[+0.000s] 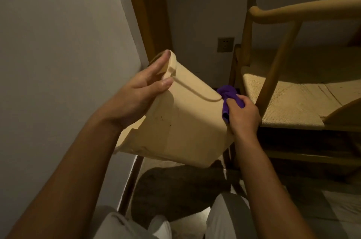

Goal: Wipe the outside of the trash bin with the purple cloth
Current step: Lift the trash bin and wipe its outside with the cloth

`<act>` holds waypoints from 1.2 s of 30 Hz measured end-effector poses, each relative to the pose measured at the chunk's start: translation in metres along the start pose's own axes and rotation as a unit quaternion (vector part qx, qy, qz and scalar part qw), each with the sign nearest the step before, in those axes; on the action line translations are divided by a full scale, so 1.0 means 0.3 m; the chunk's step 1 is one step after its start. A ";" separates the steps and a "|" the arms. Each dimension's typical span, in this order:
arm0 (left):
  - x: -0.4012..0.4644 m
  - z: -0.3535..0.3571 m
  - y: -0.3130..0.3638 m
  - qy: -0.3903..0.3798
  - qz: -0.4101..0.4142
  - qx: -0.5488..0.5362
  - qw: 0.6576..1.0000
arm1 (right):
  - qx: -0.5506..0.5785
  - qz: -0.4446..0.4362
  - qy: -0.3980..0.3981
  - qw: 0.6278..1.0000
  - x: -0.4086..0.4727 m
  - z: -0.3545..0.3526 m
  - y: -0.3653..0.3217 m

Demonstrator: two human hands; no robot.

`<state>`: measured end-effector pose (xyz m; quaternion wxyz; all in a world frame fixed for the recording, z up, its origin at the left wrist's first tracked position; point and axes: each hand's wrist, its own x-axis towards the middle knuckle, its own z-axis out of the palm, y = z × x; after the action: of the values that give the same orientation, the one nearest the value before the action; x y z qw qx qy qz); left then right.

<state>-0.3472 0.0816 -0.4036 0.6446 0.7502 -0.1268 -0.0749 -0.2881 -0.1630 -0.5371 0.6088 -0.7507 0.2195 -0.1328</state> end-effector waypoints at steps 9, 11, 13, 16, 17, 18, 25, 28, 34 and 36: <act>0.016 0.058 -0.094 0.432 0.022 0.194 0.881 | -0.068 -0.087 0.021 0.994 -0.064 0.039 -0.057; 0.015 0.079 -0.101 0.432 0.066 0.207 0.875 | -0.097 -0.099 0.014 0.990 -0.071 0.054 -0.041; 0.003 0.105 -0.101 0.377 0.110 0.200 0.898 | -0.101 -0.098 0.013 0.990 -0.064 0.051 -0.024; -0.036 0.098 -0.069 0.187 0.105 0.182 0.960 | -0.084 -0.081 0.017 0.993 -0.025 0.021 -0.017; -0.054 0.080 -0.063 0.104 0.086 0.189 0.973 | -0.071 -0.076 0.021 0.994 -0.015 0.009 -0.015; -0.072 0.065 -0.055 0.037 0.069 0.199 0.977 | -0.054 -0.073 0.022 0.996 -0.009 -0.002 -0.010; -0.082 0.079 -0.058 0.158 0.076 0.202 0.964 | -0.016 -0.112 0.061 0.992 -0.019 -0.009 -0.023; -0.067 0.056 -0.076 0.221 0.024 0.155 0.963 | -0.006 -0.169 0.084 0.982 -0.082 0.010 -0.040; -0.005 0.104 -0.092 0.258 0.014 0.140 0.956 | -0.031 -0.285 0.002 0.958 -0.299 0.124 -0.087; 0.018 0.102 -0.107 0.286 0.001 0.130 0.949 | -0.058 -0.344 -0.042 0.936 -0.381 0.158 -0.079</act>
<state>-0.3475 0.0556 -0.4399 0.5506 0.8175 0.0535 0.1603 -0.3613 -0.0624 -0.5168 0.4900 -0.8190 -0.0709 -0.2900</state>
